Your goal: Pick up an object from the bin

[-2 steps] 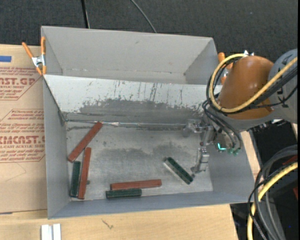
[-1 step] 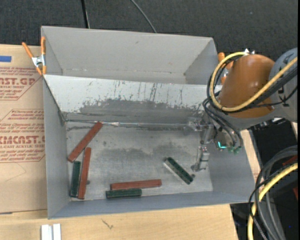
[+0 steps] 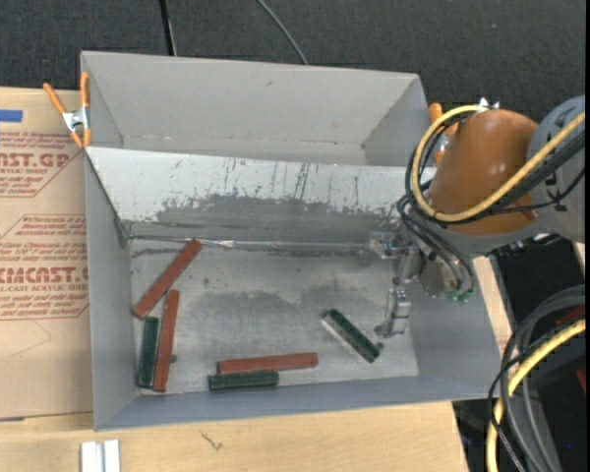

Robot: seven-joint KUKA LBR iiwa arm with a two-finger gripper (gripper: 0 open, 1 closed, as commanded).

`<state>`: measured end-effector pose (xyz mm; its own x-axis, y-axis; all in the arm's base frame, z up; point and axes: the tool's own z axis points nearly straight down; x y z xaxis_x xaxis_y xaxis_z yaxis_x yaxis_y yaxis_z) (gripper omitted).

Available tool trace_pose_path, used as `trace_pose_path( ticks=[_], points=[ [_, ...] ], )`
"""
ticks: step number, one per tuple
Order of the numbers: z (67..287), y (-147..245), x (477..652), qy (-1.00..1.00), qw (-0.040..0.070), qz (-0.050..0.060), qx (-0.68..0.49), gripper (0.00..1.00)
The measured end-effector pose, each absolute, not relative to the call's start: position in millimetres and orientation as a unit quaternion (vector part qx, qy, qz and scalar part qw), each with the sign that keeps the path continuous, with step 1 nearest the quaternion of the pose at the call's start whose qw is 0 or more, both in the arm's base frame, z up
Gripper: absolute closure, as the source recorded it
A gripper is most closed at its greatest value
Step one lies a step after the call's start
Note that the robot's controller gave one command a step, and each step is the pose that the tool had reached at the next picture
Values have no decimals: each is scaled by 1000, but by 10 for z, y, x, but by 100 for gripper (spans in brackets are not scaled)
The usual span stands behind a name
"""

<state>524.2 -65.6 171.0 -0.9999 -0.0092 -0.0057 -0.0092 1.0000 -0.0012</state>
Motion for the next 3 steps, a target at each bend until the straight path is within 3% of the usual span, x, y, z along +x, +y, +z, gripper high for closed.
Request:
trace_pose_path(
  ticks=[1, 2, 3],
  points=[
    [1766, -727, 5166, 995, -4, 1, -98, 0],
    [1540, -676, 5067, 993, 7, -1, -121, 0],
    [720, -678, 5315, 998, 1, 0, 67, 100]
  ],
)
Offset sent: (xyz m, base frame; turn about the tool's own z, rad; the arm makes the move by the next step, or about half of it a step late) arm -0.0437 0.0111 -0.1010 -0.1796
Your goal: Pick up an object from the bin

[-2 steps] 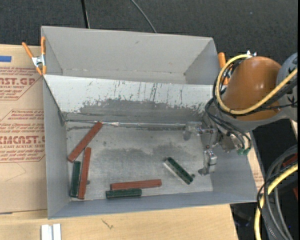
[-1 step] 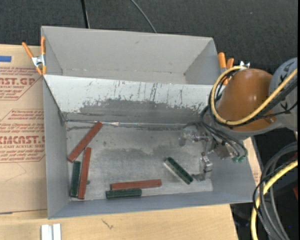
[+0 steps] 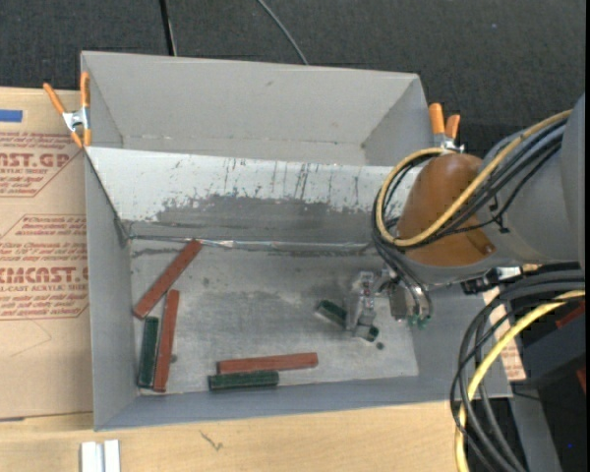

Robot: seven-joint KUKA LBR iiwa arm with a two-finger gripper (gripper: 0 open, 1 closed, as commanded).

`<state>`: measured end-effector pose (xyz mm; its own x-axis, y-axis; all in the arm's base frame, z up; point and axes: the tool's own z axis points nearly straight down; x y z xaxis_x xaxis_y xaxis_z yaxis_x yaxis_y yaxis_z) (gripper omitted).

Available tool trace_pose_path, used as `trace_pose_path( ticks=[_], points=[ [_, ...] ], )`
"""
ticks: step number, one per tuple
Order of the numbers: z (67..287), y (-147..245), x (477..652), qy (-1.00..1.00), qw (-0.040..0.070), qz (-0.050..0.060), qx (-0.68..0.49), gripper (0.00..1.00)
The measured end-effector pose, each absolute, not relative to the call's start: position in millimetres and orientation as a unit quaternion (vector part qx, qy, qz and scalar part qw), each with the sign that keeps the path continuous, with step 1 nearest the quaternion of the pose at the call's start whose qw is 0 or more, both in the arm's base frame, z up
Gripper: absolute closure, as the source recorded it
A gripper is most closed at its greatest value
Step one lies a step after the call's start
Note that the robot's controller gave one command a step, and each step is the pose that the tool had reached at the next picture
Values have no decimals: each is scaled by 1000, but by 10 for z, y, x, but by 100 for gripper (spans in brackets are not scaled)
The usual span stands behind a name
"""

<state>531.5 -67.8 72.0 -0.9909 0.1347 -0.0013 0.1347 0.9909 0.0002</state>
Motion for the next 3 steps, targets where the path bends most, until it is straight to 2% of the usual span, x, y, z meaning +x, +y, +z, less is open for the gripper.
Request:
trace_pose_path(
  ticks=[1, 2, 3],
  points=[
    [698, -673, 5306, 998, 1, 0, 67, 0],
    [699, -676, 5305, 998, 0, 0, 67, 100],
    [699, -676, 5305, 998, 0, 0, 67, 100]
  ],
)
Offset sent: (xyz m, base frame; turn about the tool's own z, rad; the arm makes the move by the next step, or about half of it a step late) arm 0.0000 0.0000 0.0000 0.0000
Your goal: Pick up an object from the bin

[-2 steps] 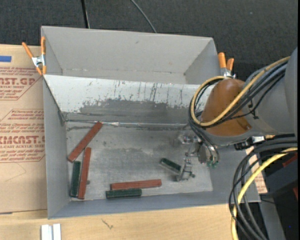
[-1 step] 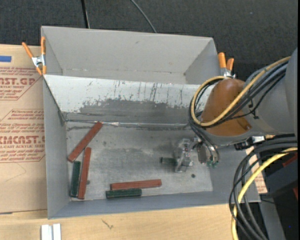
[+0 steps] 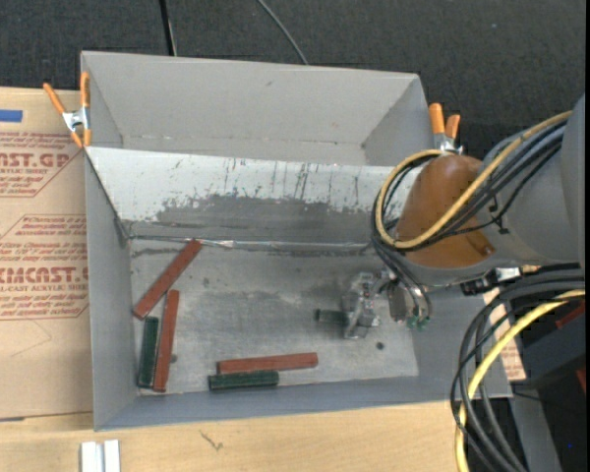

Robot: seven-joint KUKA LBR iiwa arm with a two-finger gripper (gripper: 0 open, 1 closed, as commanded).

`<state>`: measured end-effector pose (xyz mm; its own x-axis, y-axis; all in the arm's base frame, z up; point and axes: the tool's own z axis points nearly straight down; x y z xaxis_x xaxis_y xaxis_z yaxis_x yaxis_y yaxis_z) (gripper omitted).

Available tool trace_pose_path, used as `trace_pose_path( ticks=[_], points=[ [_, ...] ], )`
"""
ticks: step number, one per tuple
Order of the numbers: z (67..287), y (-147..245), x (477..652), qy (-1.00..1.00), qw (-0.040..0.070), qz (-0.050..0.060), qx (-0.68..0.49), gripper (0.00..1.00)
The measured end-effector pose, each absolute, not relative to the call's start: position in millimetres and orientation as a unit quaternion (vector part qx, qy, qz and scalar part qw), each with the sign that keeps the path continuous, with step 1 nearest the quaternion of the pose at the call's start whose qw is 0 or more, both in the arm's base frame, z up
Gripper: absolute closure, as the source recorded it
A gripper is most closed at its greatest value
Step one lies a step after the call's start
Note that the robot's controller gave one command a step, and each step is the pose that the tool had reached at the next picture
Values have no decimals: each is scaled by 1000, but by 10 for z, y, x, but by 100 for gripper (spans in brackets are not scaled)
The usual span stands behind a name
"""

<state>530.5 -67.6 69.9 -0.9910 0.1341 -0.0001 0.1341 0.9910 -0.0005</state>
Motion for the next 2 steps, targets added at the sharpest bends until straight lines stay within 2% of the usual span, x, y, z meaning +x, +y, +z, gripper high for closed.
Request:
trace_pose_path(
  ticks=[1, 2],
  points=[
    [1908, -650, 5618, 999, 1, 0, 46, 100],
    [1907, -647, 5618, 999, 1, 0, 46, 100]
  ],
)
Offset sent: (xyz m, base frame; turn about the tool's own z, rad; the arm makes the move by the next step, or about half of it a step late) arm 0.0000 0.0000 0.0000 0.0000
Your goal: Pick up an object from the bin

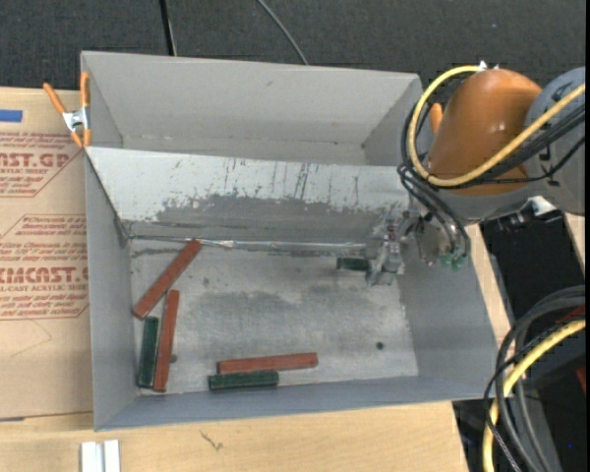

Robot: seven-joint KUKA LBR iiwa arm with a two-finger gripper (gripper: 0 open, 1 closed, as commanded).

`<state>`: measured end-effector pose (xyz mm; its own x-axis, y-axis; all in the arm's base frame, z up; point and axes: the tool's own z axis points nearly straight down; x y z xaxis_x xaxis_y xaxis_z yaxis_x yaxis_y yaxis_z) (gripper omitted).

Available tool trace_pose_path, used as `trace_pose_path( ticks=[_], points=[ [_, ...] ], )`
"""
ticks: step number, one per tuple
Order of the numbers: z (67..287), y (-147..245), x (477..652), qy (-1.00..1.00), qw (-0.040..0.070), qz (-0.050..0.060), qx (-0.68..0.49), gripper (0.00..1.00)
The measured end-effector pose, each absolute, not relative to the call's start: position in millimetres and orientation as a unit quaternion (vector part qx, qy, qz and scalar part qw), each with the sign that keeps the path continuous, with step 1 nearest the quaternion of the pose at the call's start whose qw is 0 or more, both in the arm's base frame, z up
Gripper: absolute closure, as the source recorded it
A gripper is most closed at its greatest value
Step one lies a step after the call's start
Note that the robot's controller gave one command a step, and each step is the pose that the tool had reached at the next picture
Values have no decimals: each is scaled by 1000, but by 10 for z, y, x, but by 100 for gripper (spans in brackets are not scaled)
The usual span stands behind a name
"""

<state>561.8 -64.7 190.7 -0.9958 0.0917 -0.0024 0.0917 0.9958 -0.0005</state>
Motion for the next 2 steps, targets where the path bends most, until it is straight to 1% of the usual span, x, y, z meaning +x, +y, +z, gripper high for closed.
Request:
trace_pose_path(
  ticks=[2],
  points=[
    [1907, -646, 5618, 999, 1, 0, 46, 100]
  ],
)
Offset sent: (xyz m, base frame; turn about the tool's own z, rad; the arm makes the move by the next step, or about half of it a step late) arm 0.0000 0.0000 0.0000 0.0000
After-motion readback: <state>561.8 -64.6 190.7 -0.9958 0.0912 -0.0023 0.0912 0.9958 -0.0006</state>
